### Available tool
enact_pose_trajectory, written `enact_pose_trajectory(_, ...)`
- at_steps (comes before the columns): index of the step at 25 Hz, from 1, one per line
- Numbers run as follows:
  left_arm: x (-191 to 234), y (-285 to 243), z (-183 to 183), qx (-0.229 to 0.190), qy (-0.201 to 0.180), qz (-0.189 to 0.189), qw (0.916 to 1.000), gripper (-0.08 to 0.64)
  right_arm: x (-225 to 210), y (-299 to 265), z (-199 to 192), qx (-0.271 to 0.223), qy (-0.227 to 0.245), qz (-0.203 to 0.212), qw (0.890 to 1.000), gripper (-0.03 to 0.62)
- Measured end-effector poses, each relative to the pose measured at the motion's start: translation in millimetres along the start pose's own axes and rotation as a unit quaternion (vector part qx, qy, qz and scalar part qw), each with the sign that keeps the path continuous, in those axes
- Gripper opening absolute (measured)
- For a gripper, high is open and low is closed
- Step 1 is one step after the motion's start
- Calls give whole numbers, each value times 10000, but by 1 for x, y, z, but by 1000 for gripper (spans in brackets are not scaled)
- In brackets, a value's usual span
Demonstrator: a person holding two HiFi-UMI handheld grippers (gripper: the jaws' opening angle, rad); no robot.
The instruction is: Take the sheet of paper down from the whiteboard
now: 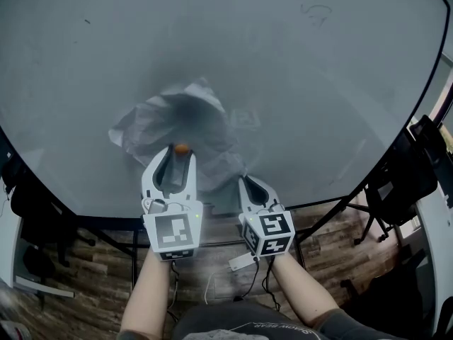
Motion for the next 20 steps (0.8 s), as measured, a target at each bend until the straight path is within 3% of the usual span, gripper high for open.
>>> enact_pose_trajectory(3, -2, -1, -4, -61, -298, 178, 9994, 156, 0, 0, -1, 7, 0, 19, 10000, 29)
enact_pose_trajectory(7, -5, -3, -5, -102, -377, 303, 9988, 147, -2, -1, -1, -9, -20, 18, 10000, 29)
enact_pose_trajectory(20, 5, -1, -2, -45, 329, -45, 9994, 123, -3, 1, 0, -22, -21, -21, 10000, 27)
Point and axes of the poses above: the fingertips, and each gripper's own axes: y backward along the fingers, x to its left, z out of its top, the point moved 9 cm from there along y, backward along the fingers, and after that the axes turned 5 degrees about -x, right-handed, at the moved point
